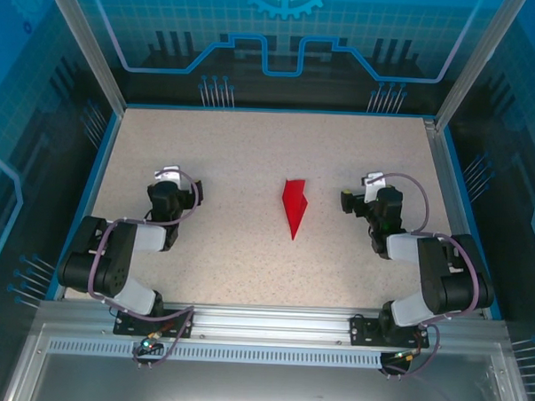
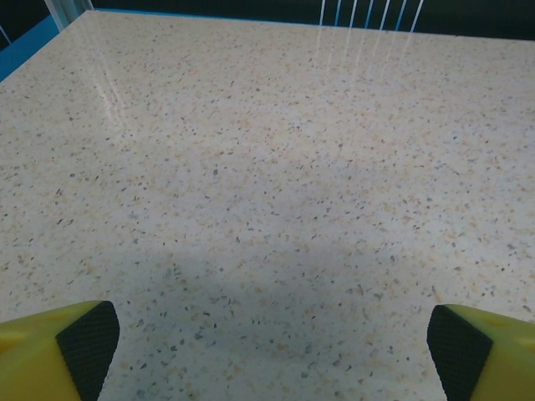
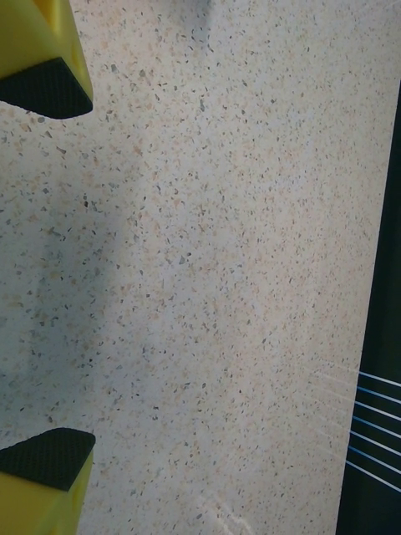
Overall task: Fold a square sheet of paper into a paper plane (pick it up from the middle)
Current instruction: Reset both arms
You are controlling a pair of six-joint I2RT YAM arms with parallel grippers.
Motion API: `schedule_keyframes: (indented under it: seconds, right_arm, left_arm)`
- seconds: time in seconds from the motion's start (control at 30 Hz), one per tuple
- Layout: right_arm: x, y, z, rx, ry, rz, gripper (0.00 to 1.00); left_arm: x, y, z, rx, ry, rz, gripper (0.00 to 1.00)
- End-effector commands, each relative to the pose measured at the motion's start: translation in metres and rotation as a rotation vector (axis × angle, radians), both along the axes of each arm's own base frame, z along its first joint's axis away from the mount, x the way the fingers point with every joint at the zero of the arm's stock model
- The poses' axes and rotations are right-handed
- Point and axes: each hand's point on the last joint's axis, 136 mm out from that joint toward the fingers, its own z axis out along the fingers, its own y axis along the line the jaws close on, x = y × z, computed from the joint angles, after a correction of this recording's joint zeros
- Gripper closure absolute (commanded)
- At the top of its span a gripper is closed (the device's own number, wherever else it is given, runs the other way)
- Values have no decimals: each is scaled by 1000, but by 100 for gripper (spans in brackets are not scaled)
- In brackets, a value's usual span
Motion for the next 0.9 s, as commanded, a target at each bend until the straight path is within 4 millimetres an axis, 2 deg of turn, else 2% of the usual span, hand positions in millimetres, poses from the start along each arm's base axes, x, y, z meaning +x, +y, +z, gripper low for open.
schedule_keyframes:
  seconds: [0.0, 0.8, 0.87]
  right_arm:
    - [5, -10, 7, 12, -36, -37, 0]
    - [4, -9, 7, 13, -35, -31, 1]
    - [5, -3, 7, 14, -26, 11, 1]
  left_arm:
    - [3, 0, 9, -10, -47, -15, 2]
    - [3, -1, 9, -10, -45, -18, 1]
    - [3, -1, 9, -11, -46, -18, 1]
